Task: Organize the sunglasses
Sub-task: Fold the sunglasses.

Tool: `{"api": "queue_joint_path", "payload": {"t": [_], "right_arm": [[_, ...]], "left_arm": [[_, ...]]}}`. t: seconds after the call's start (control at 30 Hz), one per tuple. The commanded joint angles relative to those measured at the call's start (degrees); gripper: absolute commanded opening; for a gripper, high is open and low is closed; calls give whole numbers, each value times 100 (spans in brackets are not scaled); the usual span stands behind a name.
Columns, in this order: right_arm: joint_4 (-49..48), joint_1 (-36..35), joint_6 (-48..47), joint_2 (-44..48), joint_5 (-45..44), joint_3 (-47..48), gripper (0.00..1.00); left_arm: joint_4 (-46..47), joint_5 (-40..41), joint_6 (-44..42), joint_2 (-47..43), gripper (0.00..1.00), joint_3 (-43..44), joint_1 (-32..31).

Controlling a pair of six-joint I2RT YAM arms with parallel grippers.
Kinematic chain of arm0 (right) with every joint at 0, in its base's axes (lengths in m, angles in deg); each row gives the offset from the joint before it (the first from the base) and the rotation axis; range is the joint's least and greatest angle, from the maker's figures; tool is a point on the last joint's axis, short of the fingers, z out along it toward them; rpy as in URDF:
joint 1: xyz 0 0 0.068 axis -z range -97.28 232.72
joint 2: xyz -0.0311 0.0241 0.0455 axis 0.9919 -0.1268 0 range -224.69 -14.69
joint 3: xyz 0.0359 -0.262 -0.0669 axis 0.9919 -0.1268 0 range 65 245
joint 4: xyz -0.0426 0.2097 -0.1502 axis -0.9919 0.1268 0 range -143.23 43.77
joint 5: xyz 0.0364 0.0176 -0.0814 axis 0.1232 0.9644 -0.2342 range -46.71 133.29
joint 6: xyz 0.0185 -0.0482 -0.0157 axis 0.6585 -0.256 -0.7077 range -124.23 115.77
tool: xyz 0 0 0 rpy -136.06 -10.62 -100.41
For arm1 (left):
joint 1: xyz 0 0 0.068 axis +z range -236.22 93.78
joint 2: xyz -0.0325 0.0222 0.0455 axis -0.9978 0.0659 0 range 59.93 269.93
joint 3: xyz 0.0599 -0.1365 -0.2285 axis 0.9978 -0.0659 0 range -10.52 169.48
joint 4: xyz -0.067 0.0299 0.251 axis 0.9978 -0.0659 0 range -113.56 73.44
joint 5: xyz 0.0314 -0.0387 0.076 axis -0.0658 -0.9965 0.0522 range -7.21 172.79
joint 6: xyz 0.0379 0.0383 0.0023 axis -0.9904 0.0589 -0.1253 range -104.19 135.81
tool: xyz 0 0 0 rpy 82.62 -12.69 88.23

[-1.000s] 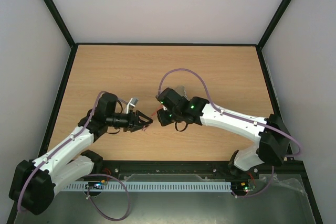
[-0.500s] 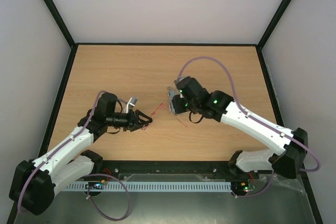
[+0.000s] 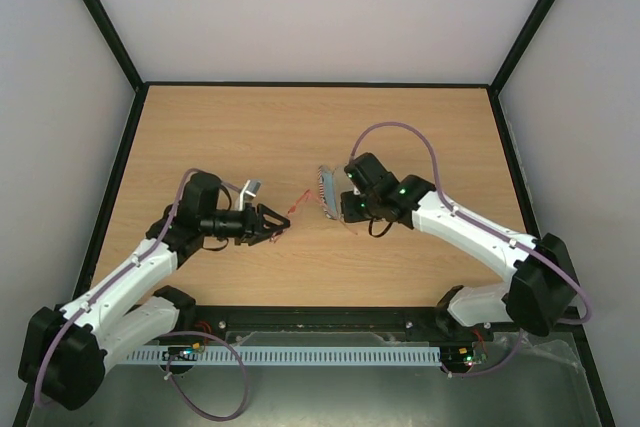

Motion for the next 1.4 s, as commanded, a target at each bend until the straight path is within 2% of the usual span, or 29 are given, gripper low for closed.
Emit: {"api": "queue_joint_path", "payload": {"t": [0.0, 0.33, 0.67, 0.97, 1.23, 1.37], "right_arm": [[-443, -453, 189, -55, 532, 98, 17], [-999, -1602, 632, -640, 651, 548, 15], [-1325, -1669, 713, -769, 703, 784, 17], [-1181, -1668, 489, -430, 420, 545, 25], [-500, -1586, 342, 526, -312, 332, 43], [-510, -1381, 318, 748, -394, 114, 45]], "left_arm": [[219, -123, -5, 150, 37, 120, 43], [450, -157, 53, 310, 37, 104, 43], [578, -150, 114, 306, 37, -72, 43], [688, -211, 188, 322, 37, -147, 52], [783, -435, 343, 253, 37, -450, 92], [746, -209, 396, 102, 37, -643, 196]]}}
